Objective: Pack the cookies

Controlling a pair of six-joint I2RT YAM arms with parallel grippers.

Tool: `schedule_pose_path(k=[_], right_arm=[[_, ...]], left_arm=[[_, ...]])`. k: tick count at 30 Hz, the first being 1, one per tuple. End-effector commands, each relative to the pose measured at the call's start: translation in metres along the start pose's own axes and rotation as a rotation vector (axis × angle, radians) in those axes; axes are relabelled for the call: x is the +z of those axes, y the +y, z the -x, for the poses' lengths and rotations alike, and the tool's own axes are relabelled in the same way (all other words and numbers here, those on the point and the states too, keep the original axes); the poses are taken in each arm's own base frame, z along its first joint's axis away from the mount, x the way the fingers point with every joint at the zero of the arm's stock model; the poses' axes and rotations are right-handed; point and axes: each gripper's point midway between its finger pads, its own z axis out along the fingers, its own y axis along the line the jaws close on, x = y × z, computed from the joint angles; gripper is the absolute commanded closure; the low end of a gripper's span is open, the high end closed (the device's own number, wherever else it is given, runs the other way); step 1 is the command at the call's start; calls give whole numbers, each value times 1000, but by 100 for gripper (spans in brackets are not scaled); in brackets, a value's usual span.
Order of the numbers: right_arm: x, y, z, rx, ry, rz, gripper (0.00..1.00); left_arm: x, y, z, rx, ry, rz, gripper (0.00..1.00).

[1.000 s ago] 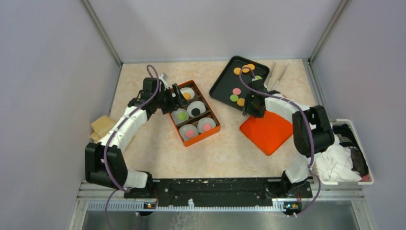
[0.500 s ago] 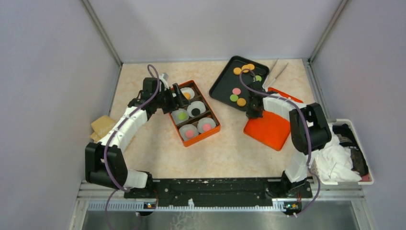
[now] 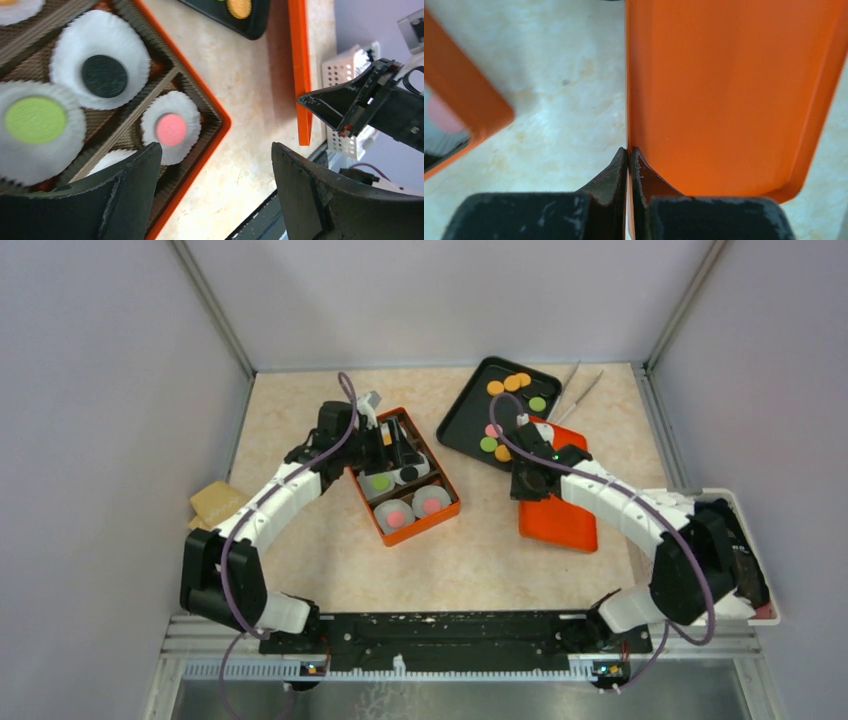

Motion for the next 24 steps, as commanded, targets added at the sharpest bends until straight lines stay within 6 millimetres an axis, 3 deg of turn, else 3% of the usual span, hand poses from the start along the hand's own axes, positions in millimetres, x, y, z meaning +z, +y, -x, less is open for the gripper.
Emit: schedule_pose_path(k=[1,5,9,14,24], right_arm=[[-60,29,28,-42,-152,128,100],[-87,53,36,-93,-186,234,100],[-100,73,42,-150,-220,280,100],[-104,101,37,-214,-215,349,100],[-110,144,40,-298,-235,423,100]], left_arm=[[10,-39,9,54,-10,-192,13],[21,-57,8,88,-4,-284,11],[30,-76,4,112,7,-358,10],[42,-97,1,129,32,-415,9],[66,-108,-22,98,109,-454,9]])
